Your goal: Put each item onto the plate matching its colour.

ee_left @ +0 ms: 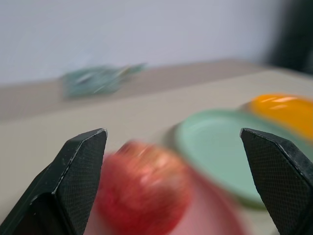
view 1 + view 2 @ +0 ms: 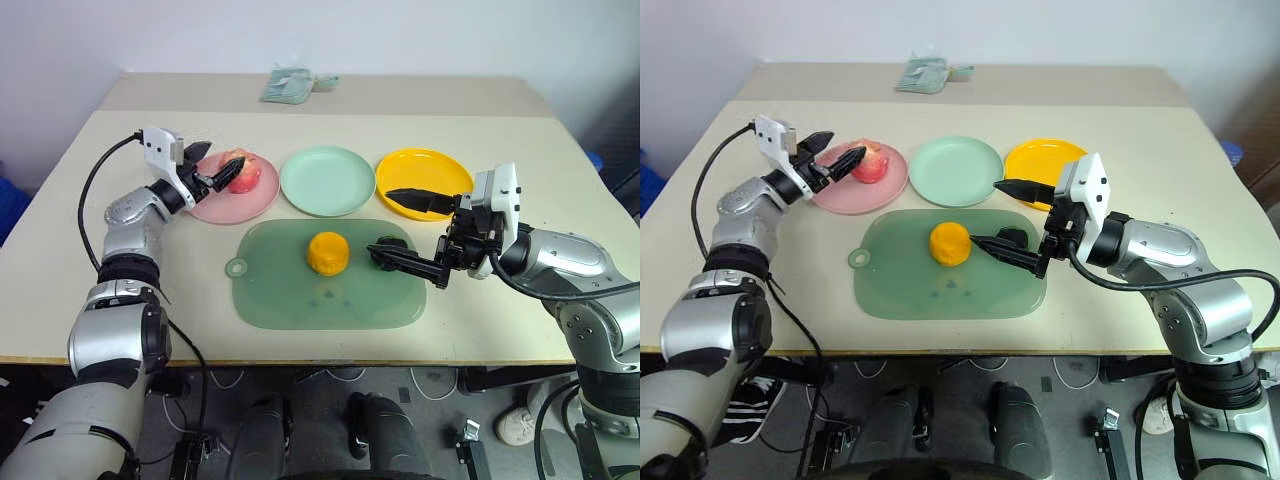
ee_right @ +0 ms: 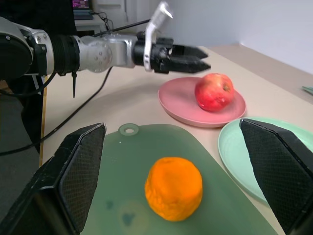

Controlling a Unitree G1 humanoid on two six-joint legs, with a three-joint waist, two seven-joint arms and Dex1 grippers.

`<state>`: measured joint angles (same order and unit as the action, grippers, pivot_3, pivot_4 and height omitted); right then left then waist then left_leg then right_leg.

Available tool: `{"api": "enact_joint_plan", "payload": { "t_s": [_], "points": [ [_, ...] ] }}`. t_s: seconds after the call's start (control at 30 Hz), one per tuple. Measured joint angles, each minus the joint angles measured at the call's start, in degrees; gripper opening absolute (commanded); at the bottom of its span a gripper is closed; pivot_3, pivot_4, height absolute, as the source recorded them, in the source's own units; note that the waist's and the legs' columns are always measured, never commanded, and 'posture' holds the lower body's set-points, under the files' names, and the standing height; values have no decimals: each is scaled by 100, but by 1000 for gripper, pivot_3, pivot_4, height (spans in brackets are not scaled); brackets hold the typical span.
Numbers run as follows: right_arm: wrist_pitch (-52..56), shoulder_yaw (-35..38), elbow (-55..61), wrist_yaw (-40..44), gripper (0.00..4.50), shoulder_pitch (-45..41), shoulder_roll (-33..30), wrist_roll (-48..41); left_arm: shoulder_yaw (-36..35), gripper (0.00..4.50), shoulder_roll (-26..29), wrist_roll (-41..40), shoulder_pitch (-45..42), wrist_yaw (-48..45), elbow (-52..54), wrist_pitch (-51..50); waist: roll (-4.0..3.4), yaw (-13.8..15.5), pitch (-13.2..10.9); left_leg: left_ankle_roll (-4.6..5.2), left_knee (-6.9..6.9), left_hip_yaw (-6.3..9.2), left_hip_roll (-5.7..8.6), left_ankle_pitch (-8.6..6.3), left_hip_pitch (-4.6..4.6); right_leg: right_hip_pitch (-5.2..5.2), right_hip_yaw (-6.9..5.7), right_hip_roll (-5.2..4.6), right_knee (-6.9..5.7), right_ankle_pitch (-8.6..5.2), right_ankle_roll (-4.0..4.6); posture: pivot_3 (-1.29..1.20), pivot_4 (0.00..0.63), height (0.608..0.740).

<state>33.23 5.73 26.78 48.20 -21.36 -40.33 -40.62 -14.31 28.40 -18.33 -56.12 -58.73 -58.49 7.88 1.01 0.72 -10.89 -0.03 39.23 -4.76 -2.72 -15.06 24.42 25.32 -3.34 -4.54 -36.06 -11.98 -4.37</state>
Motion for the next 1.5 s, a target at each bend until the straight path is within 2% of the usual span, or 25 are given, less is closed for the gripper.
{"api": "enact_joint_plan", "payload": {
  "t_s": [0.1,0.23,0.33,0.5,0.77,0.9,1.07,1.23,1.5],
  "points": [
    [0,-16,-4,-16,4500,-2,25,10,75,4436,101,-372,162,-1205,838,-426,0,-8,0,0,0,-1,0,0,-1,0,1,0,0,0,1,0,150,740],
    [-47,-266,-164,-124,4500,-25,52,376,455,4436,340,-849,890,-2391,2152,-1813,-3,-49,1,0,0,0,-1,0,-4,0,3,2,-6,-1,2,0,150,740],
    [-81,-431,-369,-225,4500,-34,115,652,634,4436,477,-1020,1283,-2733,2781,-2535,-3,-49,1,-1,0,4,-2,1,-3,2,3,4,-7,-2,3,0,150,740],
    [-156,-647,-587,-273,4500,-249,178,991,666,4436,825,-1109,1518,-2917,3469,-2851,-4,-33,1,-1,0,4,-1,1,-3,1,4,2,-2,-3,5,0,150,740],
    [-134,-758,-641,-265,4500,-469,534,1005,681,4436,1032,-1106,1831,-3021,3580,-2891,-4,-15,1,-1,0,5,-2,1,-2,1,3,3,-3,-6,10,0,150,740],
    [104,-1376,-536,-509,4500,-627,983,1162,680,4436,1100,-1112,1933,-3154,3611,-2877,-4,-43,1,-1,-1,3,-3,1,-3,4,3,4,-5,-6,10,0,150,740],
    [347,-2083,-830,-912,4500,-975,1195,1847,685,4436,1339,-1089,2092,-3325,3568,-2719,-4,-63,1,-1,0,3,-3,1,-1,5,3,2,-6,-11,20,0,150,740],
    [347,-2102,-1418,-1072,4500,-1388,1470,2180,689,4436,1381,-1084,2209,-3353,3556,-2566,-4,-37,1,-1,-1,2,-2,1,0,5,3,0,-5,-11,19,0,150,740],
    [743,-2284,-1829,-936,4500,-1449,1516,2354,690,4436,1373,-1040,2283,-3342,3562,-2373,-5,-57,1,-1,-1,2,-3,1,0,7,3,1,-6,-7,12,0,150,740]
  ]
}}
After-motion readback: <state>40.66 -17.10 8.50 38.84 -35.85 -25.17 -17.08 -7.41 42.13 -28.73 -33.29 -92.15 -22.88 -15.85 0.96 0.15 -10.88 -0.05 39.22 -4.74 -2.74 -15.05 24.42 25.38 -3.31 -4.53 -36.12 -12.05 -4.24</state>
